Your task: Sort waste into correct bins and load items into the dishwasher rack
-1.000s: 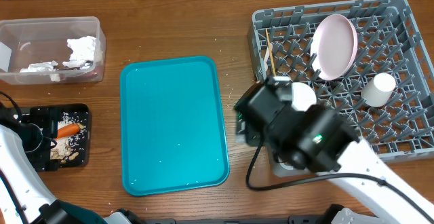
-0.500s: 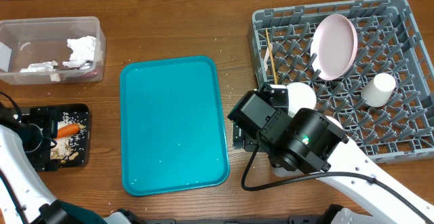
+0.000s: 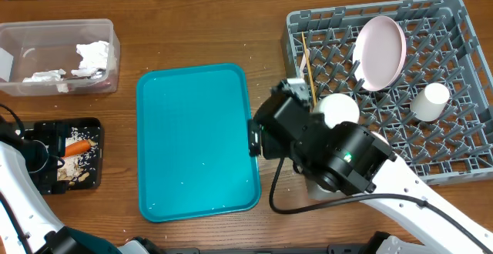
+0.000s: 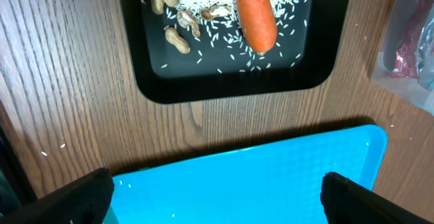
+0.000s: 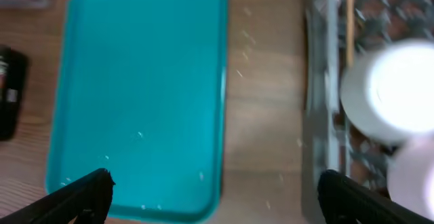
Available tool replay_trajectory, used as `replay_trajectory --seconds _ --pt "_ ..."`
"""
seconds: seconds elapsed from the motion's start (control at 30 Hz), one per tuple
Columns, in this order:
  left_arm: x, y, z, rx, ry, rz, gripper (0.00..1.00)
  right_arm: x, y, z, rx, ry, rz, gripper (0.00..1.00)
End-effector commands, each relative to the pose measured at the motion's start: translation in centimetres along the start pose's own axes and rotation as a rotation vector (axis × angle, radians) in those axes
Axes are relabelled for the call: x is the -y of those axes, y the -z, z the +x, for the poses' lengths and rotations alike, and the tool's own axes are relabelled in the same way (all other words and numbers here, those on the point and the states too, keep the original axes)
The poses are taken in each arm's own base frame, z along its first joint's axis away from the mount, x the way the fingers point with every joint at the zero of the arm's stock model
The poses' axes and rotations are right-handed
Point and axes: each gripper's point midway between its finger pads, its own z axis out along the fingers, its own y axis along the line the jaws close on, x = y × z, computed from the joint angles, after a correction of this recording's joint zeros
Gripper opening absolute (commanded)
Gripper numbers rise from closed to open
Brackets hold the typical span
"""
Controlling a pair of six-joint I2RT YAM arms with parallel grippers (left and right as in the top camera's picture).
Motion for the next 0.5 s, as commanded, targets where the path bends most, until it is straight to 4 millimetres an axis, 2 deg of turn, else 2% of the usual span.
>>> replay_trajectory --seconds 0.0,0.17,0.3,0.47 --pt "-0.3 -0.1 -0.1 0.004 0.022 -0.012 1.0 0.6 1.2 -1.9 0.052 0.079 -0.068 1.0" --pt "-0.3 -0.1 -0.1 0.004 0.022 -0.012 1.0 2.3 0.8 -5.5 0.157 0.037 -0.279 1.0" --pt "-0.3 -0.1 -0.1 0.004 0.022 -0.012 1.0 4.2 -0.7 -5.1 0.205 -0.001 -0.347 1.0" --pt "-0.3 -0.1 -0.1 0.004 0.022 -0.012 1.0 6.4 -2.2 -3.0 0.333 -0.019 -0.373 1.0"
